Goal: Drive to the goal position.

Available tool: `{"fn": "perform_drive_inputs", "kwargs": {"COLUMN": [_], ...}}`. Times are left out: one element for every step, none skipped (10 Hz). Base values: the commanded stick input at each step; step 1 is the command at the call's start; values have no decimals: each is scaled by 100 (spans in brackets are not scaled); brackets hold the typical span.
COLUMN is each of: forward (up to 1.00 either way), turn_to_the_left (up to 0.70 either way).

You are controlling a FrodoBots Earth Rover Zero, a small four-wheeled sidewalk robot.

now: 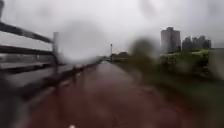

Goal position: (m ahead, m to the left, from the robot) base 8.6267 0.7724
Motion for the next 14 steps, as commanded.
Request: {"fn": "perform_drive_inputs", "kwargs": {"forward": [100,100,97,31,0,0,0,0,0,0,0,0,0,92], "turn_to_the_left": [-38,-21,0,0,0,0,0,0,0,0,0,0,0,0]}}
